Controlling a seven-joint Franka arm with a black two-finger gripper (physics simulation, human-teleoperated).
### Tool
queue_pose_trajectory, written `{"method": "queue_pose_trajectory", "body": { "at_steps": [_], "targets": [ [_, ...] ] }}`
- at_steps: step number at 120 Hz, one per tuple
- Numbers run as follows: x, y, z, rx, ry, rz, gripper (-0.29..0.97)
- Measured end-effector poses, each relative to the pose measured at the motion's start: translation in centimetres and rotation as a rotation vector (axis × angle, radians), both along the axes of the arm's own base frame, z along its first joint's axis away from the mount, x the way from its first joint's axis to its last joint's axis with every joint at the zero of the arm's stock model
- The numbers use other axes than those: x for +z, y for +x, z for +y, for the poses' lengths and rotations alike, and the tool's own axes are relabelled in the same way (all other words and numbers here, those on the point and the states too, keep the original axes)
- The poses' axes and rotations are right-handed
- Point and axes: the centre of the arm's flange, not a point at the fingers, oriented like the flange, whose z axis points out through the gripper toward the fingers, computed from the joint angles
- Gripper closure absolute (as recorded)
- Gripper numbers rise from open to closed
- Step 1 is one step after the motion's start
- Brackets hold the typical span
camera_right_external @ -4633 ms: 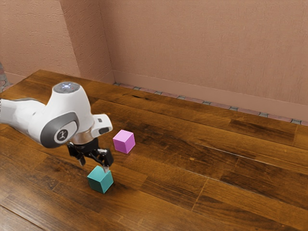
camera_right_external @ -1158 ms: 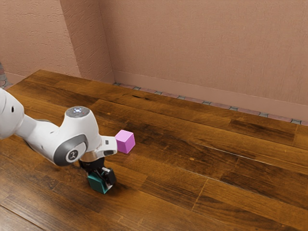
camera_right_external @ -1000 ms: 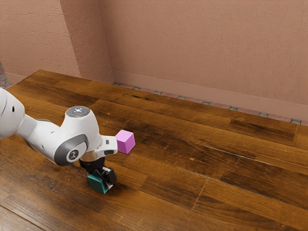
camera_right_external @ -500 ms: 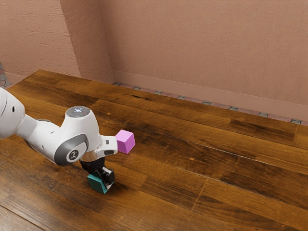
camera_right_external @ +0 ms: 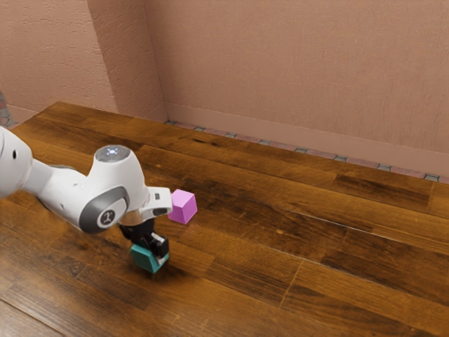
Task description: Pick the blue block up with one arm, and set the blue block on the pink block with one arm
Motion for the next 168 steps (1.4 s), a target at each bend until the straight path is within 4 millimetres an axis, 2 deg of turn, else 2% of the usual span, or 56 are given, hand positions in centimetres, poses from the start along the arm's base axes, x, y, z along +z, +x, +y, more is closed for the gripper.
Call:
{"method": "queue_pose_trajectory", "body": {
  "at_steps": [16,25,37,48,60,78,96,121,168],
  "targets": [
    [2.5,2.1,0.0,0.004,0.0,-0.05,0.3],
    [4.7,4.0,0.1,0.012,0.002,-0.082,0.3],
    [7.6,7.0,1.3,0.039,0.007,-0.104,0.3],
    [8.9,9.8,2.6,0.067,0.01,-0.086,0.3],
    [9.3,11.9,2.9,0.081,-0.001,-0.027,0.3],
    [9.8,13.5,2.9,0.061,-0.015,0.075,0.3],
    [8.0,15.3,3.0,-0.002,-0.02,0.16,0.3],
    [7.7,17.5,3.2,-0.071,-0.032,0.182,0.3],
    [7.7,18.9,3.4,-0.117,-0.023,0.095,0.3]
  ]
}}
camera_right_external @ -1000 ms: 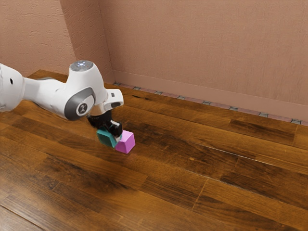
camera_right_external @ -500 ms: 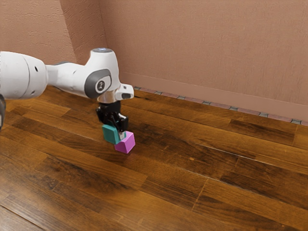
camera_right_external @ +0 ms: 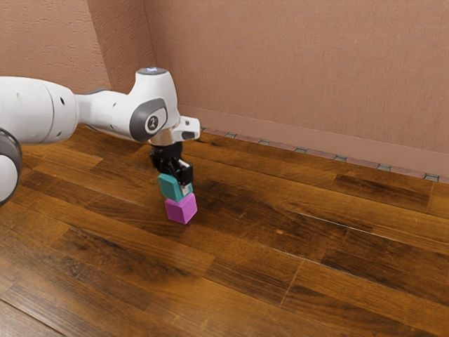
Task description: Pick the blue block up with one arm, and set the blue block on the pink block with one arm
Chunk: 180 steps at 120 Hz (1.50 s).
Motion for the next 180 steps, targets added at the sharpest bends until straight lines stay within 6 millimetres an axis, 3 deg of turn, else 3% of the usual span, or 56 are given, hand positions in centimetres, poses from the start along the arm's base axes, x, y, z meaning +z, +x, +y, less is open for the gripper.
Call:
{"method": "queue_pose_trajectory", "body": {
  "at_steps": [34,88,145,180],
  "targets": [
    [-0.4,0.6,1.3,0.061,0.004,-0.051,0.3],
    [-2.5,0.9,1.5,0.209,-0.03,-0.032,0.3],
    [-2.9,1.0,1.5,0.259,-0.035,-0.03,0.31],
    [-2.0,1.1,1.4,0.265,-0.04,-0.043,0.09]
  ]
}}
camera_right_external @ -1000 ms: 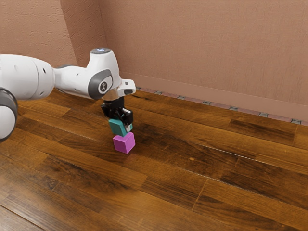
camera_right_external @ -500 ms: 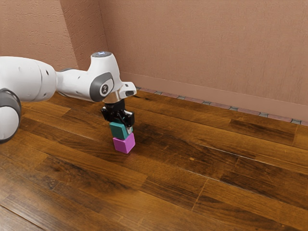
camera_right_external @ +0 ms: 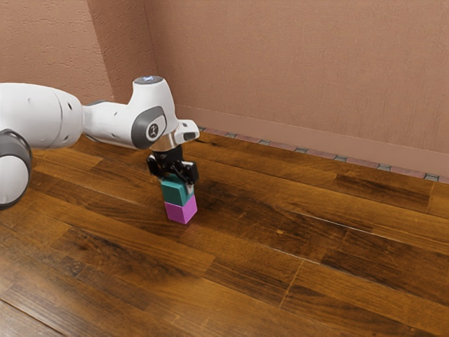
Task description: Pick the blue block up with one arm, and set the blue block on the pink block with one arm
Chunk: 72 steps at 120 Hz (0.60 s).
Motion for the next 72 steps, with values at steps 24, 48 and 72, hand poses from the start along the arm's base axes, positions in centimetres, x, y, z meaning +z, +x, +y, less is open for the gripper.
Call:
{"method": "queue_pose_trajectory", "body": {
  "at_steps": [24,48,72],
  "targets": [
    [5.4,-0.6,-0.4,-0.01,0.004,-0.046,0.03],
    [9.7,-1.9,-1.4,-0.024,0.004,-0.047,0.01],
    [9.8,-2.3,-1.3,-0.02,0.019,-0.016,0.01]
  ]
}}
